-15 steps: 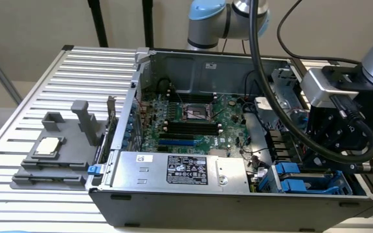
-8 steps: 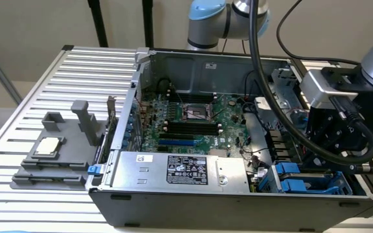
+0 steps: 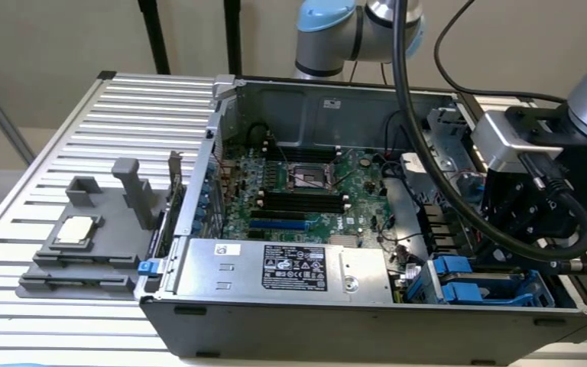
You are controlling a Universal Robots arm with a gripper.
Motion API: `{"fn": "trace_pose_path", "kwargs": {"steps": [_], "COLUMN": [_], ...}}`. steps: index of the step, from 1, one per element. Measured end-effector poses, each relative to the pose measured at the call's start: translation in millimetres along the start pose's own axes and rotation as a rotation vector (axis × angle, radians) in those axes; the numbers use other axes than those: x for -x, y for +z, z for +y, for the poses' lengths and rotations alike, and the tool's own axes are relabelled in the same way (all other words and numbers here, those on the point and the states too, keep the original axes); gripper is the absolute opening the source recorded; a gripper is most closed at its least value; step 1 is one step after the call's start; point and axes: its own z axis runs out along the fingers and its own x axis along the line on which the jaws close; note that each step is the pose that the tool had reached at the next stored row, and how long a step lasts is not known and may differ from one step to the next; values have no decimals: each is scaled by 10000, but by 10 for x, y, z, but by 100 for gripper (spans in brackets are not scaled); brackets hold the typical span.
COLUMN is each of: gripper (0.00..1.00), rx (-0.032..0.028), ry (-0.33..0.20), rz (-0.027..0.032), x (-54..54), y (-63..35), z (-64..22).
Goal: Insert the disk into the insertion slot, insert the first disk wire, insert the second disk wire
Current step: 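Insert the second disk wire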
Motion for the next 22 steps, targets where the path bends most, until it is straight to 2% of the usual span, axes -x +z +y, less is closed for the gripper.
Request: {"fn": "trace_pose_path", "kwargs": {"steps": [22], "gripper": [16], "rx": [2], "ry": [-98], "rz": [-24], "x": [-3], "y": [-21], "z": [-12]}}
